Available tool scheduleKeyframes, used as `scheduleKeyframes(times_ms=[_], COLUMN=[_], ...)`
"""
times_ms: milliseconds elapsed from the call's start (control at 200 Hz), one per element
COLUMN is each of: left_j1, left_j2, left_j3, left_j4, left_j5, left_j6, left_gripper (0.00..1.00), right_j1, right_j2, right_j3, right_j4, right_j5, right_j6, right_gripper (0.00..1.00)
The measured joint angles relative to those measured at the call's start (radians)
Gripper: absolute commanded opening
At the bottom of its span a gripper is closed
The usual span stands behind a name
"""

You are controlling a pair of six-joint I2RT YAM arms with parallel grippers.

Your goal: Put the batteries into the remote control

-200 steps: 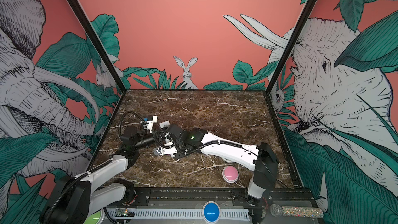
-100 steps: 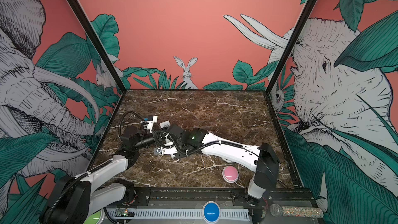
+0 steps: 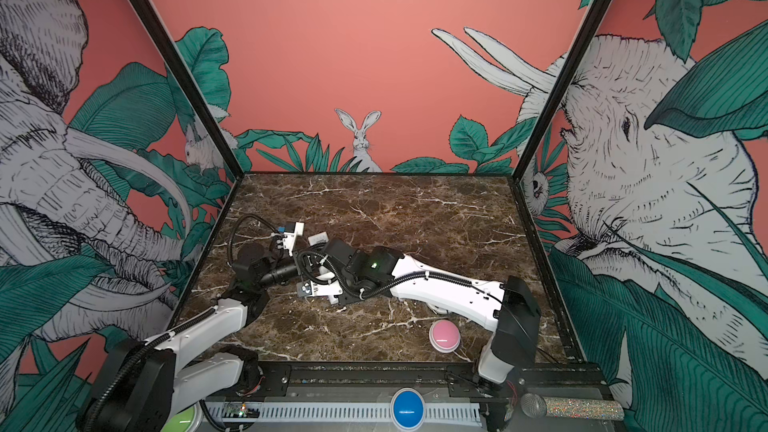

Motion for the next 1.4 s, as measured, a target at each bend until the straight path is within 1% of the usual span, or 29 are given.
scheduleKeyframes(times_ms=[155,480,625,975,1400], left_j1=[0.0,0.0,0.0,0.0,0.0], left_j2=[0.0,0.0,0.0,0.0,0.0], left_j3=[0.0,0.0,0.0,0.0,0.0], left_j4=[0.007,0.009,0.009,0.009,0.009], left_j5=[0.006,0.019,0.023,0.03,0.032], left_j6=[-0.005,-0.008,-0.009,-0.012,-0.012], left_gripper=[0.0,0.0,0.0,0.0,0.0], right_j1=[0.0,0.0,0.0,0.001,0.002], right_j2=[0.0,0.0,0.0,0.0,0.002], right_j3=[0.013,0.021,0.025,0.05,0.078], right_j4=[-0.003,-0.004,-0.006,-0.012,-0.017], right_j5=[0.014,0.031,0.03,0.018,-0.044], right_j6=[0.0,-0.003,-0.01,-0.016,-0.016], right_gripper=[0.25,0.33,0.34,0.34,0.29])
